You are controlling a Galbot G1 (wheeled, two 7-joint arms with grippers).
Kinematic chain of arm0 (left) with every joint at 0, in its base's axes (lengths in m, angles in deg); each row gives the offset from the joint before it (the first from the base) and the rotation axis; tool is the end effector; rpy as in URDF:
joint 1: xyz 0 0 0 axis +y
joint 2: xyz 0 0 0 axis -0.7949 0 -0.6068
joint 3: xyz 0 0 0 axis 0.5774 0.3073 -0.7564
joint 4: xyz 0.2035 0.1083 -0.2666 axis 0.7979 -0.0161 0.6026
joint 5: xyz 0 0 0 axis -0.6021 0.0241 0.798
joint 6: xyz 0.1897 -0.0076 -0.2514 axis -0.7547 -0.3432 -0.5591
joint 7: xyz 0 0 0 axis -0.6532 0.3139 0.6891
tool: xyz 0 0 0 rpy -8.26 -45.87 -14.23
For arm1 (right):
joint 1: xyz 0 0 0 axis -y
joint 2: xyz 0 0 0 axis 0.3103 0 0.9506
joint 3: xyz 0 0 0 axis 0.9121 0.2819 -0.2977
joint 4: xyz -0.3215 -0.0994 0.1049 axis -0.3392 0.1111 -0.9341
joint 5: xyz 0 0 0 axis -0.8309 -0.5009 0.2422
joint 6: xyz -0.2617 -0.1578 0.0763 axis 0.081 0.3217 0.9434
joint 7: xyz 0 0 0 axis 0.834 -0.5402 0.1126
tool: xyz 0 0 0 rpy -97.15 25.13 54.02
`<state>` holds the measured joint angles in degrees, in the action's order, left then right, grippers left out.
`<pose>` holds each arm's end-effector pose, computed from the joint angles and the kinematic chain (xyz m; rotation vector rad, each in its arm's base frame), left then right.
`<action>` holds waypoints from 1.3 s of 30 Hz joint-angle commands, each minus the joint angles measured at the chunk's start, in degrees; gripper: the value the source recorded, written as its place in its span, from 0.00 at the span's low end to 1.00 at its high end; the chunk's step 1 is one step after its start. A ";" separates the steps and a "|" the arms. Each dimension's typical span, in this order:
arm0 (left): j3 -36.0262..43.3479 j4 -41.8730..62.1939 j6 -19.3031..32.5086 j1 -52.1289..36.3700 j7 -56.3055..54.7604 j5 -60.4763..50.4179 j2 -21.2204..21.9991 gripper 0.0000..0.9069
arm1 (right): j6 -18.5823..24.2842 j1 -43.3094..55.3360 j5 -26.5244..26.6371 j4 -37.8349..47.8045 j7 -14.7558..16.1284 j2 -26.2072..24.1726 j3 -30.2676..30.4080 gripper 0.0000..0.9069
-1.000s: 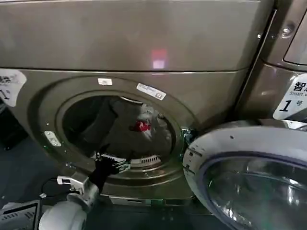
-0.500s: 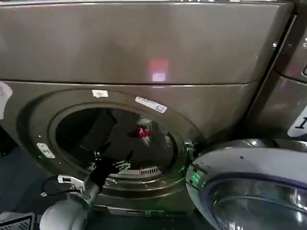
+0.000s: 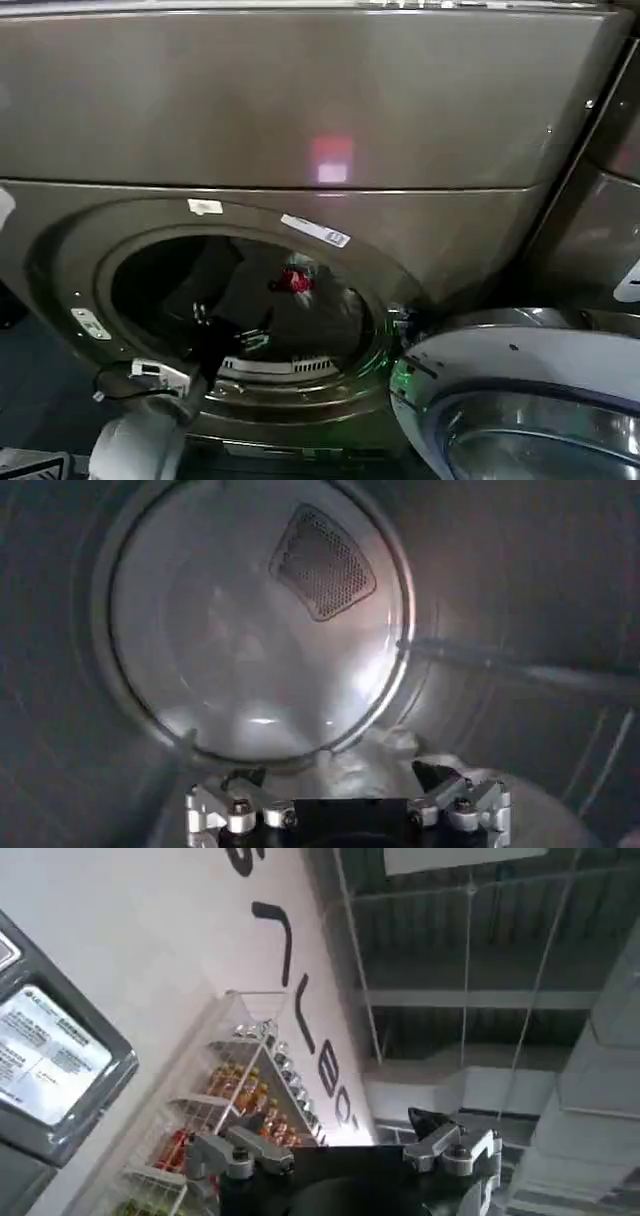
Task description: Grasp the clothes from the dryer.
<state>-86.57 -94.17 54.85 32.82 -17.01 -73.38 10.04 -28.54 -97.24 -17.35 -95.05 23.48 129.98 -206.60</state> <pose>0.3053 0.0090 -0.2045 -0.5523 -2.5902 -1.4361 -0.1148 -0.3722 -0.0048 1.5762 1.9797 -1.0949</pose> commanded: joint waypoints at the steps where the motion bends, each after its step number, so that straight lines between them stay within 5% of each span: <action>1: 0.39 13.64 3.01 -15.73 24.78 -7.83 3.23 1.00 | 0.07 -0.86 -0.25 -0.19 -0.08 0.36 -1.03 1.00; 18: 0.98 31.79 6.87 -26.40 35.92 -10.23 4.68 1.00 | 0.23 -0.44 -0.40 0.40 0.18 0.32 1.49 1.00; 31: 11.17 40.23 5.50 -33.53 36.00 -2.29 -2.99 1.00 | 0.06 -0.82 -0.19 -0.28 0.51 1.01 3.77 1.00; 39: 15.33 45.25 4.87 -37.59 36.03 -2.17 -1.73 1.00 | 0.30 -0.25 -0.39 0.02 0.59 1.81 5.93 1.00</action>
<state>-76.37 -55.37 60.27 0.24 18.15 -77.65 9.12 -28.34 -97.58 -17.68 -95.05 24.02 131.54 -201.87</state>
